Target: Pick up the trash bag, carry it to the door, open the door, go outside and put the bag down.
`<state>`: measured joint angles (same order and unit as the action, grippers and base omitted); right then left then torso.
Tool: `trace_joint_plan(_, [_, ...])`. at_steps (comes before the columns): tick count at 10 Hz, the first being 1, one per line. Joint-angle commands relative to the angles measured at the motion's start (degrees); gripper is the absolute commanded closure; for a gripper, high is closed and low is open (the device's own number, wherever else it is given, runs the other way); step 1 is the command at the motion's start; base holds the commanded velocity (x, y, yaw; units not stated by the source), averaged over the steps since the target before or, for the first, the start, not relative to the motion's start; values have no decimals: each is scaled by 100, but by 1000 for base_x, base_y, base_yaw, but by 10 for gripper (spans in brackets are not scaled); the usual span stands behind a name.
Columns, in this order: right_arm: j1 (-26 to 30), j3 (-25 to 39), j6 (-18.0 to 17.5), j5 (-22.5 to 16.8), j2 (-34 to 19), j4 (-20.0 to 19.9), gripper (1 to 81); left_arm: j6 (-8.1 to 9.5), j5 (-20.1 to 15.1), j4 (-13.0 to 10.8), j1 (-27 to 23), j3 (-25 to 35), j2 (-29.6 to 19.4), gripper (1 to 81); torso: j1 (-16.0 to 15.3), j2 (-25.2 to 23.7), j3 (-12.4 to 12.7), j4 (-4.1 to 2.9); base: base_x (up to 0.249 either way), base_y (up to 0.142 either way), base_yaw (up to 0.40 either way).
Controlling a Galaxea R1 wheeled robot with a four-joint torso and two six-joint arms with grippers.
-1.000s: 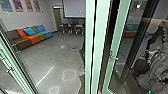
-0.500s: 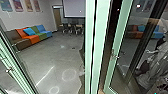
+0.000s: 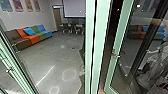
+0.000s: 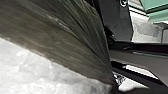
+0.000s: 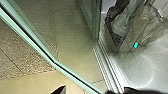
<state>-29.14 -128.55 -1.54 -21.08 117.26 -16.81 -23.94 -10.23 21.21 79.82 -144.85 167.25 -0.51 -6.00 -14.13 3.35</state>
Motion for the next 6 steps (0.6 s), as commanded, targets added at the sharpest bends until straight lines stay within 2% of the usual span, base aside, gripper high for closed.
trace_joint_plan(1, [1333, -424, 4, -204, -561, -15, 10, -23, -463, 15, -243, 53, -43, 811, 0, 0, 0, 0, 0, 0, 0])
trace_joint_plan(3, [1985, -591, 31, -362, -728, 477, 10, -23, -463, 15, -243, 53, -34, 811, 0, 0, 0, 0, 0, 0, 0])
trace_joint_plan(4, [2065, -714, 39, -529, -675, 591, 10, -23, -463, 15, -243, 53, -25, 811, 0, 0, 0, 0, 0, 0, 0])
trace_joint_plan(6, [1969, -898, 39, -582, -500, 600, 10, -23, -463, 32, -243, 53, -25, 811, 0, 0, 0, 0, 0, 0, 0])
